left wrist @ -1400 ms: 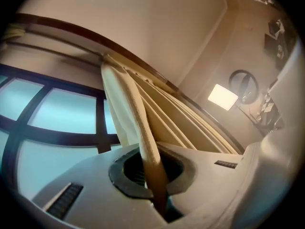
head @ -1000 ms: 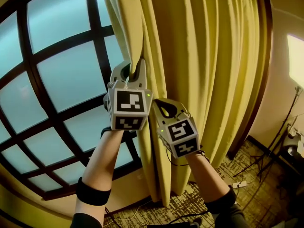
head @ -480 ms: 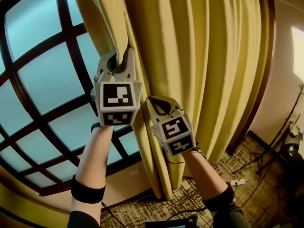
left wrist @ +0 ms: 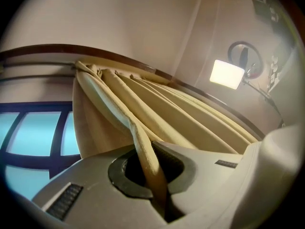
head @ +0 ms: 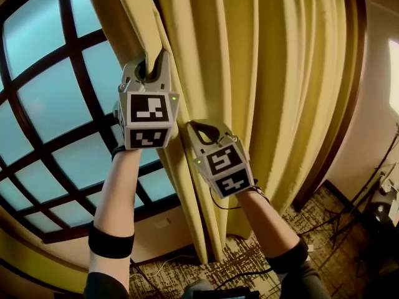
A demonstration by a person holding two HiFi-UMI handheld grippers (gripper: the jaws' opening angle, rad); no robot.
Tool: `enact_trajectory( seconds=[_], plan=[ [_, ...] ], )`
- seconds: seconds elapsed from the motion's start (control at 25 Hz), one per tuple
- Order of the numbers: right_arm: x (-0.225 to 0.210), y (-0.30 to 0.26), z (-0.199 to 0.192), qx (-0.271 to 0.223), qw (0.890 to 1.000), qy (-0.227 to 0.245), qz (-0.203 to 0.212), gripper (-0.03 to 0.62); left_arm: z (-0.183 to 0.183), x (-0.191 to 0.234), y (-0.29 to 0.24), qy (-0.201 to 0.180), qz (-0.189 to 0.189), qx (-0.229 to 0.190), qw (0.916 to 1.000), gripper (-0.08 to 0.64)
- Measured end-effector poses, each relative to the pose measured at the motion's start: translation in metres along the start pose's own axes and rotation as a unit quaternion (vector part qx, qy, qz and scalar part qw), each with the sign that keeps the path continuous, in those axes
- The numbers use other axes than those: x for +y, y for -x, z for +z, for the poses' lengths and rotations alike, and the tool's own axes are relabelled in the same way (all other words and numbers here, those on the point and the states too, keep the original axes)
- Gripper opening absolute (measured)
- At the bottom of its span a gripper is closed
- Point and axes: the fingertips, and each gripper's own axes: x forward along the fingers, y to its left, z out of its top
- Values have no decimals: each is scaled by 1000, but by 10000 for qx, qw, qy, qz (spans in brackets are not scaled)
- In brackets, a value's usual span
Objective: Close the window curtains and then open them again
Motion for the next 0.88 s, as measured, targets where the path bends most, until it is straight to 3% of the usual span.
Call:
enact_trajectory(
  seconds=[0.4,0.88],
  plan=[
    [-61,14,-22,153,9993,127,-302,18,14,-26,-40,-249,-211,-274,9991,3],
    [-131,11,-19,76,9975,128,-692,18,66,-74,-100,-627,-804,-624,9928,3]
  ],
)
